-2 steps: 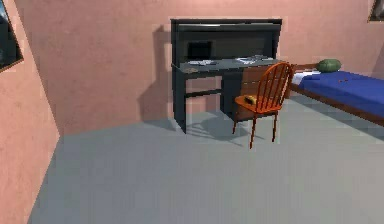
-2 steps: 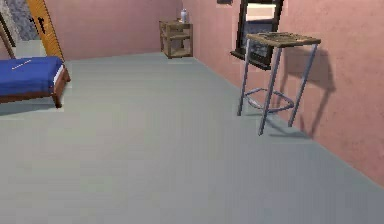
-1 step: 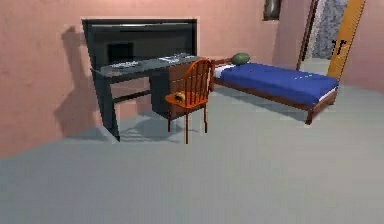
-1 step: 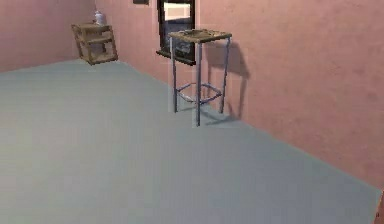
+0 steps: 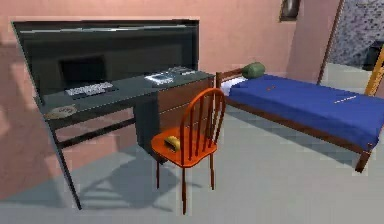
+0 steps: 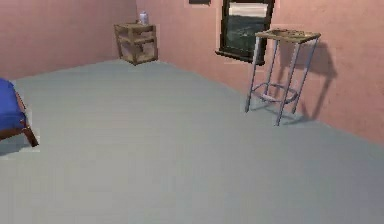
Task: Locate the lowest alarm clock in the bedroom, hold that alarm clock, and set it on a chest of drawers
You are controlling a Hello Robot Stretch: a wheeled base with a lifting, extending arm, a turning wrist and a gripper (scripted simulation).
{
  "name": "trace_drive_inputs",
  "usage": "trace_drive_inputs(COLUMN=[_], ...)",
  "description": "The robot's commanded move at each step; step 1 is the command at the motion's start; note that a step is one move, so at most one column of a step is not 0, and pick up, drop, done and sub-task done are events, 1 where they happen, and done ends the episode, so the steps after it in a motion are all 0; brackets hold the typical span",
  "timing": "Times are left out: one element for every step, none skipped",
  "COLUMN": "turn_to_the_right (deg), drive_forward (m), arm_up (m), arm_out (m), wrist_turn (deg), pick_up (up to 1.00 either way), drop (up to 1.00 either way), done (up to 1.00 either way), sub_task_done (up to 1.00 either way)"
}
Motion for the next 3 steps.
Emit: trace_drive_inputs(turn_to_the_right=[6.0, 0.0, -45.0], drive_forward=[0.0, 0.45, 0.0], arm_up=[0.0, 0.0, 0.0], arm_out=[0.0, 0.0, 0.0], wrist_turn=[0.0, 0.0, 0.0], pick_up=[0.0, 0.0, 0.0], drop=[0.0, 0.0, 0.0], done=[0.0, 0.0, 0.0], sub_task_done=[0.0, 0.0, 0.0])
